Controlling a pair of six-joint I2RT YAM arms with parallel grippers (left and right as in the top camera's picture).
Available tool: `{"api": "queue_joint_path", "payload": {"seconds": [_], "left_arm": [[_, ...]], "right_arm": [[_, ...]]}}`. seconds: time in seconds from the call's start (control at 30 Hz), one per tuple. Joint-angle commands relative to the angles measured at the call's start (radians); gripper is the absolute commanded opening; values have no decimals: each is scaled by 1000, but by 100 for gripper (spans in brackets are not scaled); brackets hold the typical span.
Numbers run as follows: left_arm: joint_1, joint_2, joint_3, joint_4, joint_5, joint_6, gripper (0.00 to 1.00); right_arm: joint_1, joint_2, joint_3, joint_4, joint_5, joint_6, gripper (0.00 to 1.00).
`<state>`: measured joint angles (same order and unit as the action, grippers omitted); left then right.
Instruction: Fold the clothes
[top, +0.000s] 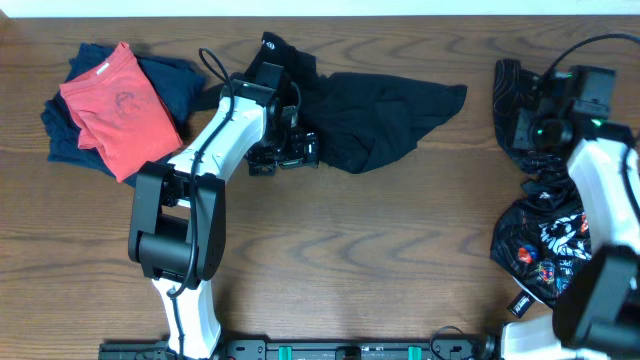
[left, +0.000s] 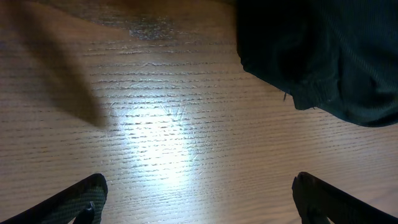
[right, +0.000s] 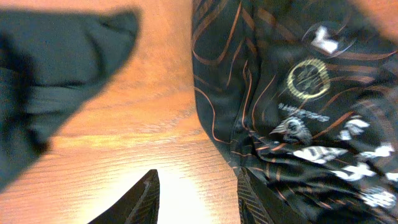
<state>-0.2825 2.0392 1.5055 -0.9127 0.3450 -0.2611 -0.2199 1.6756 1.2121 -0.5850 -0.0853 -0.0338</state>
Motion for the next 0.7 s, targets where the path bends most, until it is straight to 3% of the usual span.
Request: {"api": "queue_joint_path", "payload": {"seconds": [0.0, 0.2, 0.47, 0.57, 0.67], "left_arm": [[0, -5, 3, -3, 10, 10, 96], [0, -5, 3, -2, 10, 10, 96], [0, -5, 3, -1, 10, 10, 96], [0, -5, 3, 1, 10, 10, 96], [0, -5, 3, 1, 10, 10, 96]], "right_arm": [[-10, 120, -18, 38, 56, 0, 39], [-40, 282, -18, 134, 108, 7, 36], [-198, 320, -13, 194, 489, 85, 40], [-292, 320, 2, 189, 502, 92, 40], [-385, 314, 38, 123, 457, 189, 44]]}}
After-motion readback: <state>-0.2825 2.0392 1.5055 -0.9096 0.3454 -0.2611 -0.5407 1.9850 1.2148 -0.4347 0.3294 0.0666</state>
